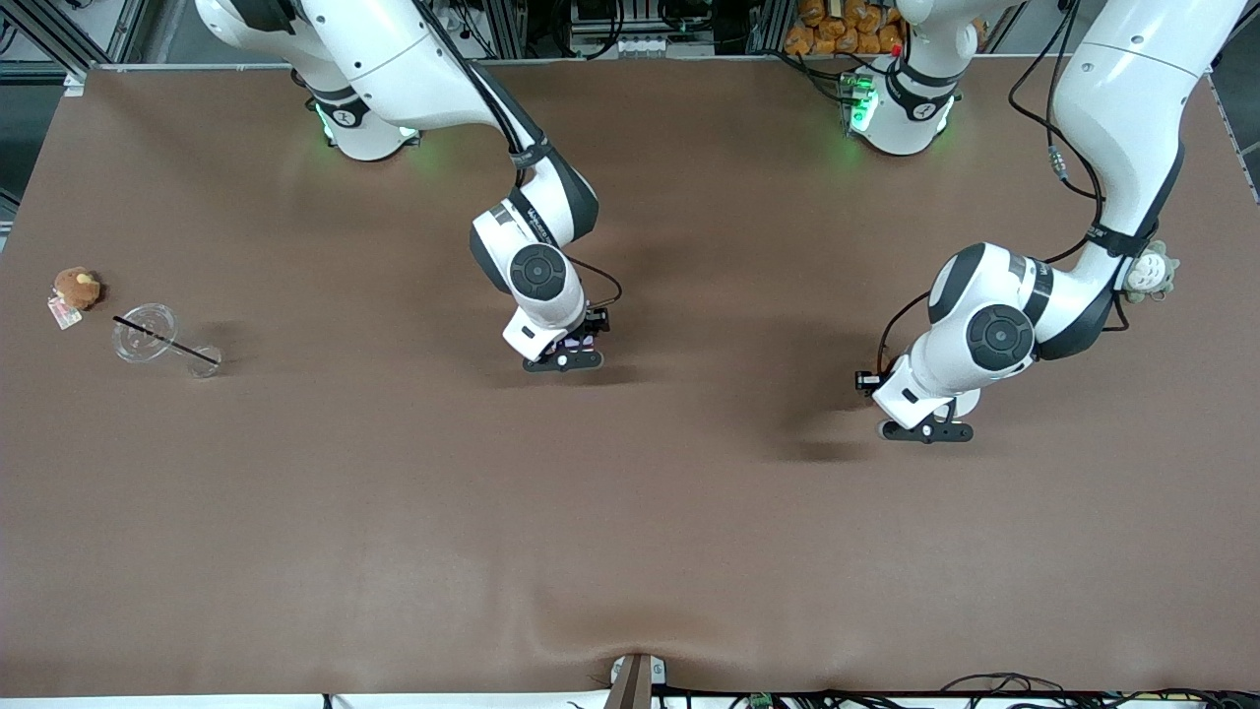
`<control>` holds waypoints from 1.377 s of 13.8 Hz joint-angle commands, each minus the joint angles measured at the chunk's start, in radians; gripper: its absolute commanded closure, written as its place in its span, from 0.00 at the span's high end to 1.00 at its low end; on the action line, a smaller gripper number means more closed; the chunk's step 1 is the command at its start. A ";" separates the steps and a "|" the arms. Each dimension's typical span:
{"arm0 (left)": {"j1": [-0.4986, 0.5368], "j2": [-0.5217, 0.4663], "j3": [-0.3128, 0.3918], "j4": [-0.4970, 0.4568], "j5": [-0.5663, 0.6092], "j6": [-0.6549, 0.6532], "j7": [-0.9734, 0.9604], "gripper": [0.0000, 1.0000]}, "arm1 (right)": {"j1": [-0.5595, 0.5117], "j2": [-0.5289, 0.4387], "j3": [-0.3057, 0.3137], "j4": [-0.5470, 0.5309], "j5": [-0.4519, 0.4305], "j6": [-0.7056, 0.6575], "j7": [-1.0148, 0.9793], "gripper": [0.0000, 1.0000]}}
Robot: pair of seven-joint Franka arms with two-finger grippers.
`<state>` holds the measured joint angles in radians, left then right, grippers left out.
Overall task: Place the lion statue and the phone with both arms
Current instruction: 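Grasp the phone with the right gripper while the left gripper lowers the lion, then carry the phone toward the clear cup while the left gripper releases the lion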
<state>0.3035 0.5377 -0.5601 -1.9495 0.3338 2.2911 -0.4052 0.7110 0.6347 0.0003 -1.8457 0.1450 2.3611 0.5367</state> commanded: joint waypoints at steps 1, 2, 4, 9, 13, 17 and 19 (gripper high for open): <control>0.013 0.010 -0.009 -0.008 0.024 0.021 0.006 0.00 | -0.024 -0.059 -0.008 -0.006 -0.019 -0.057 0.022 0.02; 0.013 0.010 -0.009 -0.008 0.022 0.021 0.005 0.00 | -0.040 -0.097 -0.009 -0.007 -0.019 -0.119 0.022 0.00; 0.013 0.011 -0.009 -0.008 0.024 0.019 0.003 0.51 | -0.085 -0.142 -0.023 -0.009 -0.024 -0.206 0.009 0.00; 0.009 -0.028 -0.017 -0.002 0.022 -0.027 -0.014 1.00 | -0.269 -0.210 -0.031 -0.004 -0.048 -0.307 -0.221 0.00; 0.009 -0.110 -0.063 0.046 0.013 -0.129 -0.006 1.00 | -0.404 -0.213 -0.031 -0.010 -0.047 -0.359 -0.325 0.00; 0.011 -0.143 -0.121 0.241 0.007 -0.367 0.005 1.00 | -0.502 -0.221 -0.031 -0.010 -0.047 -0.372 -0.376 0.00; 0.013 -0.143 -0.142 0.372 0.007 -0.506 0.009 1.00 | -0.548 -0.219 -0.031 -0.018 -0.048 -0.370 -0.417 0.00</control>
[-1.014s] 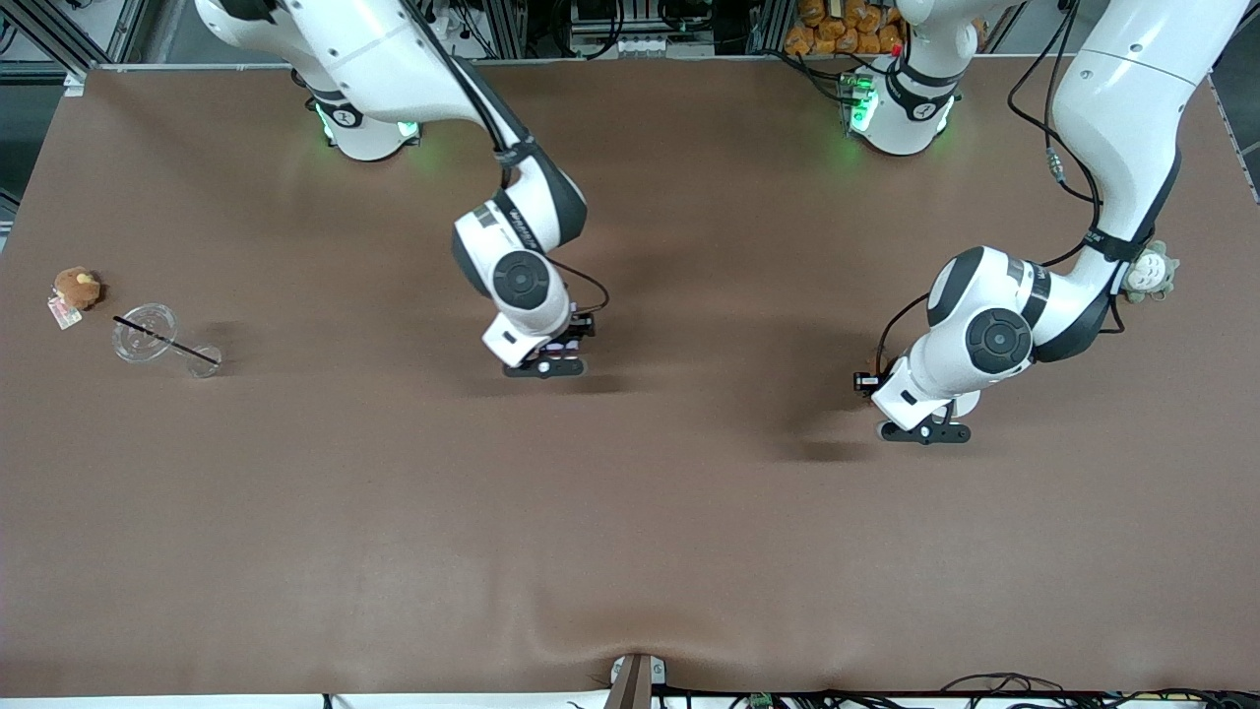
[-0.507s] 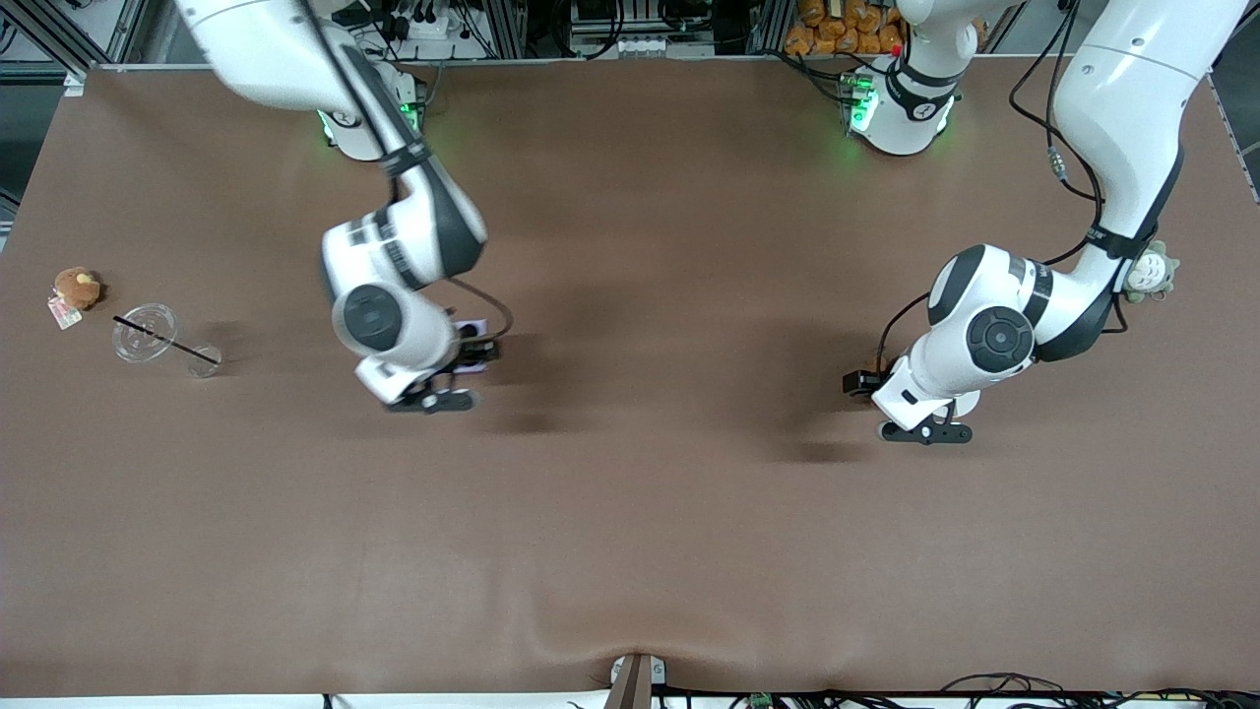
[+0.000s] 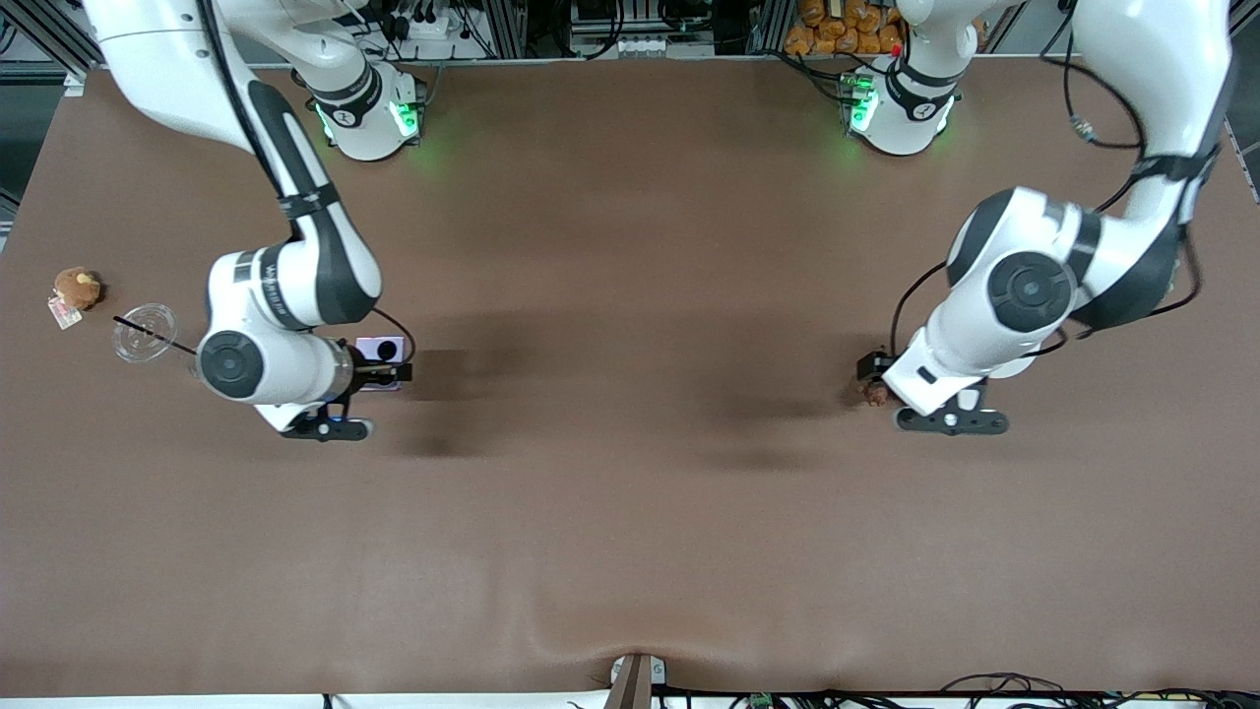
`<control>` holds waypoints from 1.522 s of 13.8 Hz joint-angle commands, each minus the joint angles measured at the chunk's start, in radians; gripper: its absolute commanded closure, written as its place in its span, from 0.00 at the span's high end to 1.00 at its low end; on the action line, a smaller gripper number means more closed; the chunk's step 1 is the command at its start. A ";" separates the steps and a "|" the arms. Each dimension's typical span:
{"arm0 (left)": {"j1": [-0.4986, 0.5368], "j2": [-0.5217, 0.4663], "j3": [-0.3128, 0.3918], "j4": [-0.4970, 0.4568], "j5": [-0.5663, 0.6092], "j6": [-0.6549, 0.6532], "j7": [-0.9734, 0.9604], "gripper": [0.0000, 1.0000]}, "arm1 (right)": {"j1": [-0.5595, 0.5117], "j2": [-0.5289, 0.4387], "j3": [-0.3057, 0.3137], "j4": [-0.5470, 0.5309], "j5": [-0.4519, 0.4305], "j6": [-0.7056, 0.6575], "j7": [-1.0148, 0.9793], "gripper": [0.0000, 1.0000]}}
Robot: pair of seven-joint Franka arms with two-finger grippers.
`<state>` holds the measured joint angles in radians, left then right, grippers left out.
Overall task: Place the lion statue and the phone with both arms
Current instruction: 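Carry the phone toward the clear cup while the left gripper releases the lion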
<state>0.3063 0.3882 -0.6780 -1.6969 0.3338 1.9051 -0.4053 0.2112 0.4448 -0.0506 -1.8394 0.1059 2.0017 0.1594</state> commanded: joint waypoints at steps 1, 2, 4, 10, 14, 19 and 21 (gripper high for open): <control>0.010 0.003 -0.035 0.172 -0.015 -0.180 0.010 1.00 | -0.070 -0.028 0.018 -0.029 -0.009 -0.006 -0.079 0.00; 0.013 -0.008 -0.035 0.222 -0.044 -0.231 0.011 1.00 | -0.103 -0.025 0.018 -0.035 -0.009 -0.003 -0.105 0.00; 0.037 -0.055 -0.037 0.266 -0.087 -0.300 0.014 1.00 | -0.131 -0.023 0.015 -0.035 -0.017 0.003 -0.141 0.00; 0.039 -0.180 -0.032 0.272 -0.110 -0.331 0.013 1.00 | -0.251 -0.003 0.015 -0.096 -0.060 0.130 -0.308 0.00; -0.037 -0.276 0.102 0.267 -0.163 -0.330 0.081 1.00 | -0.315 0.014 0.015 -0.165 -0.061 0.219 -0.415 0.00; -0.254 -0.382 0.519 0.223 -0.343 -0.368 0.278 1.00 | -0.368 0.043 0.015 -0.211 -0.060 0.250 -0.472 0.00; -0.324 -0.422 0.618 0.185 -0.346 -0.388 0.302 1.00 | -0.387 0.060 0.014 -0.227 -0.060 0.250 -0.471 0.00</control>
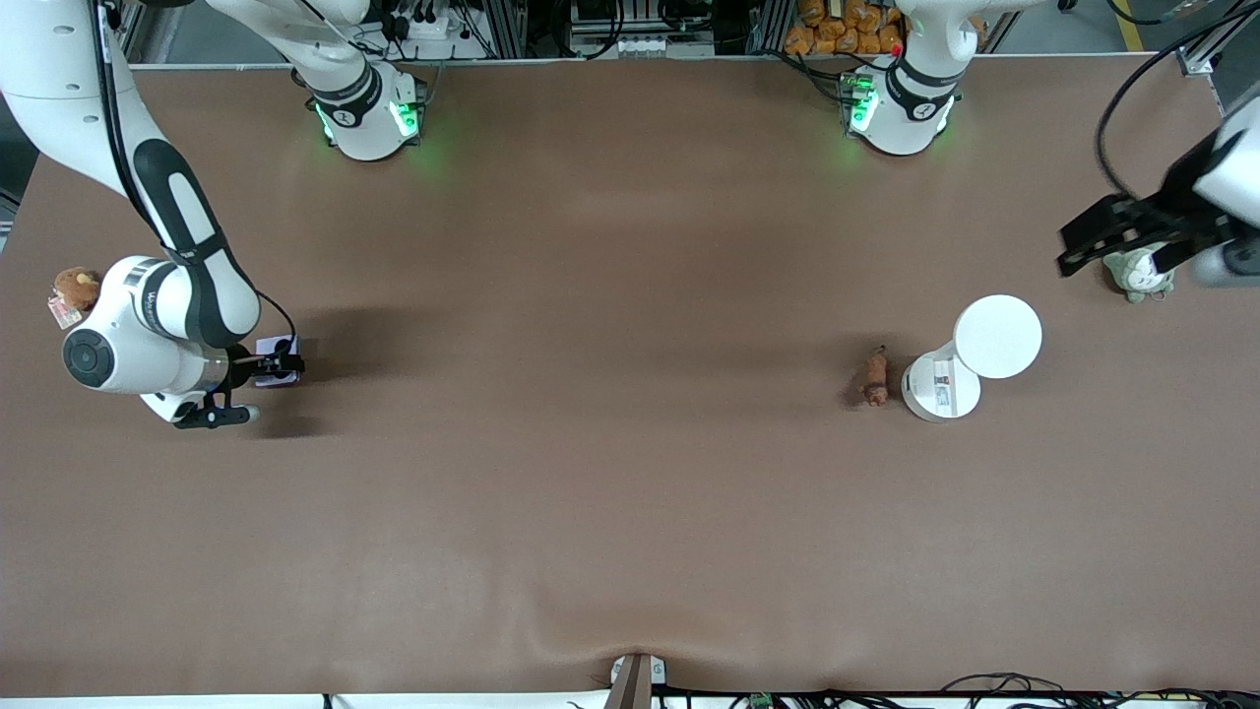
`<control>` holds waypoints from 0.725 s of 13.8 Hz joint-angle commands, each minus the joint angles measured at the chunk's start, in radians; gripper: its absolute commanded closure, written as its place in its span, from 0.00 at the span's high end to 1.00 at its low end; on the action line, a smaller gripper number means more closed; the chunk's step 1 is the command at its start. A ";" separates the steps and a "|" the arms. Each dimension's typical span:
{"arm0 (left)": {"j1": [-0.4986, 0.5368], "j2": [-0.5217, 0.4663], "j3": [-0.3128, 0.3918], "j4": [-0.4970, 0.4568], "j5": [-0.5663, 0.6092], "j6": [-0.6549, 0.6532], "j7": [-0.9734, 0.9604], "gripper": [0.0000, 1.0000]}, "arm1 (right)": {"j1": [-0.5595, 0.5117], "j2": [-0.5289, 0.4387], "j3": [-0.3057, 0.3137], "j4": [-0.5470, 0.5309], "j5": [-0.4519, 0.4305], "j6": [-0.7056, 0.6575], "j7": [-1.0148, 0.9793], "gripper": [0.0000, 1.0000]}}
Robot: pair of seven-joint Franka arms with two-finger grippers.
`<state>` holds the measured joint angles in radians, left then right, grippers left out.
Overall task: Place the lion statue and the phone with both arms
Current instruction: 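Carry the phone toward the clear cup while the left gripper releases the lion, then lower the phone beside the clear cup and open the right gripper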
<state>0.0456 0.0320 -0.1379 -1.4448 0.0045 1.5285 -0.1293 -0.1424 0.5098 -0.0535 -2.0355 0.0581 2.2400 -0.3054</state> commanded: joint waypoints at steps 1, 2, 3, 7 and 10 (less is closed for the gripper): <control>-0.058 -0.123 0.096 -0.142 -0.014 -0.011 0.034 1.00 | -0.048 -0.004 -0.009 -0.041 -0.014 0.013 -0.006 0.24; -0.049 -0.124 0.092 -0.143 -0.008 -0.011 0.034 1.00 | -0.048 -0.004 -0.009 -0.035 -0.014 0.013 -0.004 0.45; -0.046 -0.126 0.089 -0.147 -0.006 -0.011 0.034 1.00 | -0.051 -0.004 -0.011 -0.028 -0.012 0.015 0.000 0.95; -0.046 -0.135 0.083 -0.155 0.011 -0.007 0.034 1.00 | -0.043 -0.004 -0.009 0.008 -0.011 -0.016 0.006 1.00; -0.047 -0.126 0.083 -0.146 0.011 0.001 0.034 1.00 | -0.016 -0.004 -0.009 0.136 -0.009 -0.196 0.034 1.00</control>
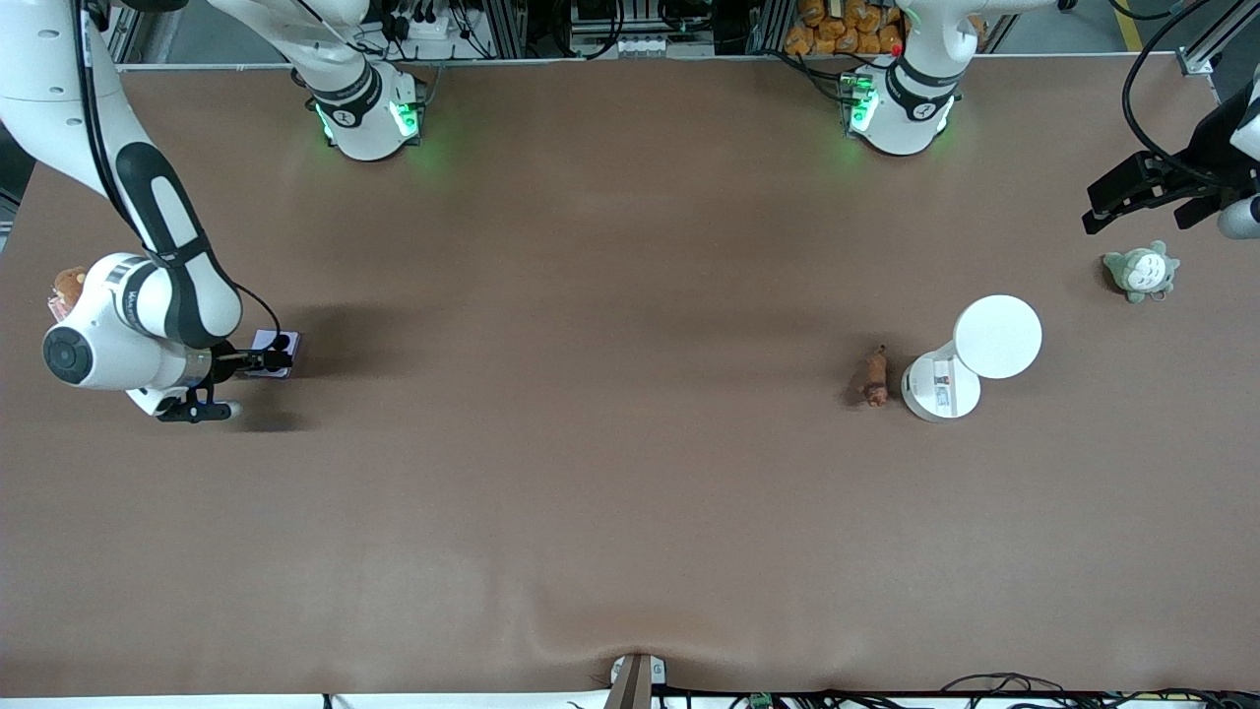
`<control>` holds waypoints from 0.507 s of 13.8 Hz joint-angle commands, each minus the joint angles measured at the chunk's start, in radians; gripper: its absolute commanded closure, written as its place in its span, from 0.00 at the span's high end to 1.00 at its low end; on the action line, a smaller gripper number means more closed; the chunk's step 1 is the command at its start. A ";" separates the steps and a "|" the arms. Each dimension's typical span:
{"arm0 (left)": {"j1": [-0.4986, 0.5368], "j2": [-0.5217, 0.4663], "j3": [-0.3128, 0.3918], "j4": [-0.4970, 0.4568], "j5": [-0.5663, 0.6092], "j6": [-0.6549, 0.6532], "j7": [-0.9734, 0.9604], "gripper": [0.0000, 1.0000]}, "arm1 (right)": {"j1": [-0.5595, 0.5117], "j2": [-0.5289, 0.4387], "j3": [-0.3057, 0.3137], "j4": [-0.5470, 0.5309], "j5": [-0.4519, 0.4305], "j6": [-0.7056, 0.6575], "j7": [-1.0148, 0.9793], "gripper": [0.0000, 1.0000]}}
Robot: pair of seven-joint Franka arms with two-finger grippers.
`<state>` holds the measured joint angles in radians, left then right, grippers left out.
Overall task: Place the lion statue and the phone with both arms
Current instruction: 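Lower the phone beside the clear cup and open the right gripper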
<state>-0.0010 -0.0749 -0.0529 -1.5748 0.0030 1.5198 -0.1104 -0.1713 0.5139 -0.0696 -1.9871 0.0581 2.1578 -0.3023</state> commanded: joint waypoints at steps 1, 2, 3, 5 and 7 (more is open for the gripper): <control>-0.001 -0.017 -0.002 -0.016 0.012 0.011 0.015 1.00 | 0.021 -0.009 0.007 0.152 -0.009 -0.180 0.043 1.00; -0.002 -0.016 -0.002 -0.016 0.014 0.011 0.015 1.00 | 0.030 -0.009 0.007 0.218 -0.009 -0.235 0.043 1.00; -0.002 -0.016 -0.002 -0.016 0.014 0.011 0.017 1.00 | 0.039 -0.008 0.007 0.293 -0.009 -0.278 0.045 1.00; -0.002 -0.019 -0.002 -0.017 0.012 0.007 0.017 1.00 | 0.058 -0.006 0.007 0.429 -0.014 -0.337 0.042 1.00; -0.002 -0.019 -0.002 -0.017 0.012 0.007 0.017 1.00 | 0.079 -0.008 0.008 0.569 -0.011 -0.429 0.042 1.00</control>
<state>-0.0021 -0.0748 -0.0546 -1.5769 0.0030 1.5208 -0.1104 -0.1102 0.4955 -0.0623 -1.5507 0.0580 1.8155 -0.2798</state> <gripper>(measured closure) 0.000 0.000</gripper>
